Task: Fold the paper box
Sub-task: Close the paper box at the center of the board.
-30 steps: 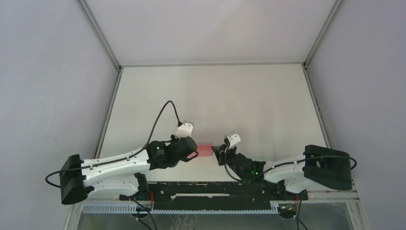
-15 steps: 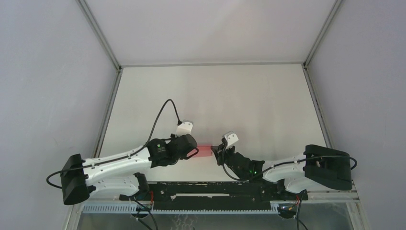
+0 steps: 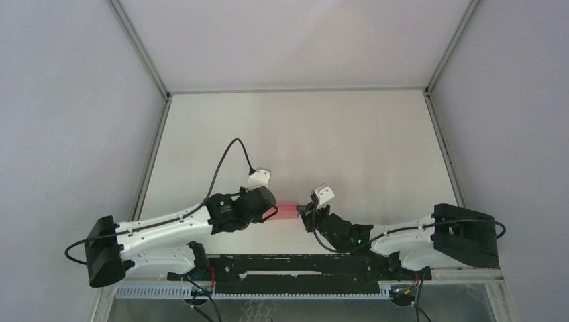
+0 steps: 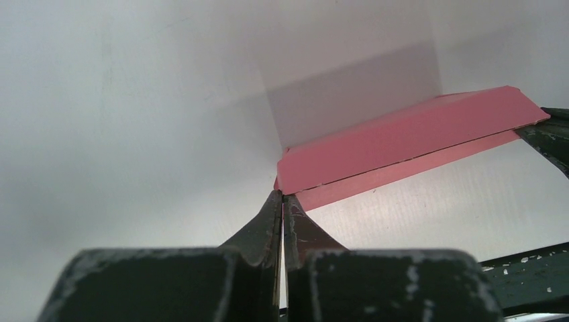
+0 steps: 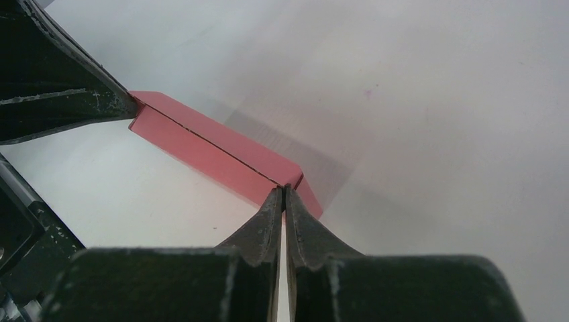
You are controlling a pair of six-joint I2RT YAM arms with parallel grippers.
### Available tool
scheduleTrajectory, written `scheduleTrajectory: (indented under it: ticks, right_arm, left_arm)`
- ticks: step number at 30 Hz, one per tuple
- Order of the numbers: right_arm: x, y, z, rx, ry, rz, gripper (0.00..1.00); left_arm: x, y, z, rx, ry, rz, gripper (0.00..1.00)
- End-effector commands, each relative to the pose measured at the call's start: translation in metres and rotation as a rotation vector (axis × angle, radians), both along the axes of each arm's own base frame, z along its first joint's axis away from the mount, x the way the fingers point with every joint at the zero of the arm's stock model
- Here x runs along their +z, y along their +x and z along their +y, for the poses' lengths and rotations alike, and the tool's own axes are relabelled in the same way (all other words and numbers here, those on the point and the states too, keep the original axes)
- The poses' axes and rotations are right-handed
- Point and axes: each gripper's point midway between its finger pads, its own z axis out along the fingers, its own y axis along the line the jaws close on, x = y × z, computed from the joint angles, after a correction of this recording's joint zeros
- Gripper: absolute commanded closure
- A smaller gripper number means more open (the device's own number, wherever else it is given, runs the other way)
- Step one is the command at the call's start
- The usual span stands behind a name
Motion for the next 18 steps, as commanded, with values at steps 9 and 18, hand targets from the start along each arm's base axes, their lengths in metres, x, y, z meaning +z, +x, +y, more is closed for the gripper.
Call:
scheduleTrajectory:
  ticks: [9, 18]
  right_arm:
    - [0.002, -0.007, -0.003, 0.018, -0.02, 0.019, 0.77]
    - [0.003, -0.006, -0.003, 0.016, -0.015, 0.024, 0.83]
  left_arm:
    - [0.024, 0.014, -0.028, -0.02, -0.093, -0.03, 0.97]
    - [0.028, 0.019, -0.038, -0.043, -0.094, -0.021, 0.97]
